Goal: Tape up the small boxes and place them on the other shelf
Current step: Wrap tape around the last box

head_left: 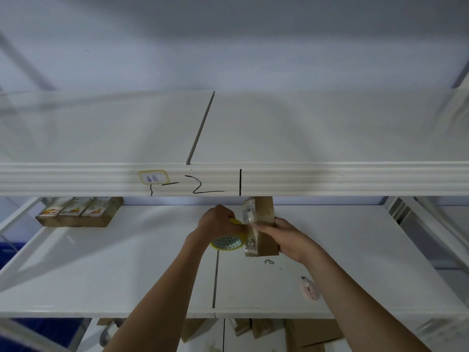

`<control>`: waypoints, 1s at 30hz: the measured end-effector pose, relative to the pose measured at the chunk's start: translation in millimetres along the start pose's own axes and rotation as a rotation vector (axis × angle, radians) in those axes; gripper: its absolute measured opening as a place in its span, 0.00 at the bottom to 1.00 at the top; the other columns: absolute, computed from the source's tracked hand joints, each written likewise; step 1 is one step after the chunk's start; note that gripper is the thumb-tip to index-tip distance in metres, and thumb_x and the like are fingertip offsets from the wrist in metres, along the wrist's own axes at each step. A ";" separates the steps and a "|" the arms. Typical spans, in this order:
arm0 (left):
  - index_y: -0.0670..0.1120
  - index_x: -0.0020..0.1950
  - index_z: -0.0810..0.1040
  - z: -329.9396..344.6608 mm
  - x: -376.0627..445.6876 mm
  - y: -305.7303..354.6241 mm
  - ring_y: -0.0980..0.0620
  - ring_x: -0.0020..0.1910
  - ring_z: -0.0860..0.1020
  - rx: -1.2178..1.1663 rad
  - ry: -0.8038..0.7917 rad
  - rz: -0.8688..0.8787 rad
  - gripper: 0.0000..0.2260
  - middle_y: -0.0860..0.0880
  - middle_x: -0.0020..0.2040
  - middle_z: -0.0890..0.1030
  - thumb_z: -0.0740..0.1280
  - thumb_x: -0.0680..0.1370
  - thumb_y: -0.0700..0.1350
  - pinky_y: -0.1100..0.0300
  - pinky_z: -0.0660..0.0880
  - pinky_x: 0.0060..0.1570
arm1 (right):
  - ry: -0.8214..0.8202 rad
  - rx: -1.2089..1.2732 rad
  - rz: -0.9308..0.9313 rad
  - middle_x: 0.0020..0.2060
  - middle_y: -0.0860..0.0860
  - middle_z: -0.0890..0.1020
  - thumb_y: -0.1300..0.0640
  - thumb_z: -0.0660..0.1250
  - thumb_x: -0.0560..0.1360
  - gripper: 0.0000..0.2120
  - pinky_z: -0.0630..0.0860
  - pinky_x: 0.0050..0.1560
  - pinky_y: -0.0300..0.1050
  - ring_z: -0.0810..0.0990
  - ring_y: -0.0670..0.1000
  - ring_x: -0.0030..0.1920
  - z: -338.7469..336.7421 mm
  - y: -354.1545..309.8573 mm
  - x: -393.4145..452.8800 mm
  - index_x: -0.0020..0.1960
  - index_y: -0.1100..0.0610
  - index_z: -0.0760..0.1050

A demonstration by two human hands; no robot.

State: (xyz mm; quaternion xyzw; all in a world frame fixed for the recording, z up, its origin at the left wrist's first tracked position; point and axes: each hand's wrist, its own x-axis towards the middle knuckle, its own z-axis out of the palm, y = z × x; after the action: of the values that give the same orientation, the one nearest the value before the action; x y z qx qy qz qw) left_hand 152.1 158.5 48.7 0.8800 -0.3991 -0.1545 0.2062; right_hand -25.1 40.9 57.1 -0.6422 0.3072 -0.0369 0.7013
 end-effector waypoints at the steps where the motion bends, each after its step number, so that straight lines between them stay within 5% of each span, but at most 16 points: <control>1: 0.48 0.44 0.84 1.9 -0.1 3.1 0.51 0.44 0.82 0.022 0.021 -0.002 0.25 0.50 0.42 0.84 0.75 0.65 0.69 0.57 0.80 0.44 | 0.057 -0.051 -0.031 0.52 0.48 0.86 0.46 0.79 0.69 0.21 0.80 0.57 0.49 0.83 0.51 0.55 5.1 -1.7 0.2 0.59 0.48 0.80; 4: 0.47 0.45 0.84 4.6 -0.5 8.4 0.52 0.41 0.81 0.076 0.040 0.016 0.25 0.50 0.42 0.84 0.73 0.67 0.68 0.58 0.79 0.43 | 0.206 -0.081 -0.078 0.46 0.47 0.86 0.55 0.81 0.67 0.19 0.79 0.41 0.40 0.85 0.47 0.47 11.6 -1.7 5.4 0.56 0.51 0.81; 9: 0.49 0.45 0.84 -7.6 -3.2 -3.9 0.52 0.45 0.81 -0.217 -0.145 0.036 0.15 0.51 0.42 0.83 0.73 0.73 0.61 0.59 0.77 0.42 | 0.283 -0.024 0.004 0.45 0.51 0.87 0.61 0.76 0.69 0.17 0.80 0.38 0.41 0.86 0.51 0.45 1.6 1.5 5.5 0.57 0.55 0.81; 18: 0.46 0.40 0.82 -8.2 -2.3 -14.0 0.55 0.36 0.77 -0.164 -0.145 0.012 0.19 0.51 0.36 0.79 0.77 0.68 0.62 0.62 0.73 0.37 | 0.240 -0.048 0.006 0.45 0.52 0.87 0.62 0.76 0.69 0.14 0.81 0.38 0.43 0.86 0.52 0.45 -3.7 3.2 -1.1 0.54 0.54 0.82; 23: 0.49 0.35 0.77 -6.4 -5.6 -27.2 0.52 0.39 0.80 0.020 -0.003 -0.109 0.24 0.50 0.37 0.80 0.72 0.66 0.70 0.59 0.75 0.40 | 0.186 0.005 -0.017 0.46 0.53 0.88 0.62 0.79 0.68 0.17 0.83 0.51 0.53 0.87 0.54 0.47 -8.2 -2.1 -1.4 0.56 0.56 0.82; 30: 0.47 0.36 0.80 -5.8 -6.0 -20.4 0.53 0.39 0.80 -0.107 -0.055 -0.107 0.26 0.49 0.39 0.82 0.75 0.64 0.70 0.58 0.78 0.42 | 0.044 0.077 -0.033 0.51 0.55 0.87 0.62 0.75 0.72 0.18 0.81 0.58 0.54 0.86 0.55 0.53 -17.4 -1.5 -10.6 0.62 0.56 0.80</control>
State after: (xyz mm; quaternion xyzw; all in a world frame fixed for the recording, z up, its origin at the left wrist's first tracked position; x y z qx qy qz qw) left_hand 163.9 176.7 44.5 0.8831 -0.3483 -0.2104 0.2336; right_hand -41.5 30.1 62.8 -0.6190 0.3101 -0.0744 0.7178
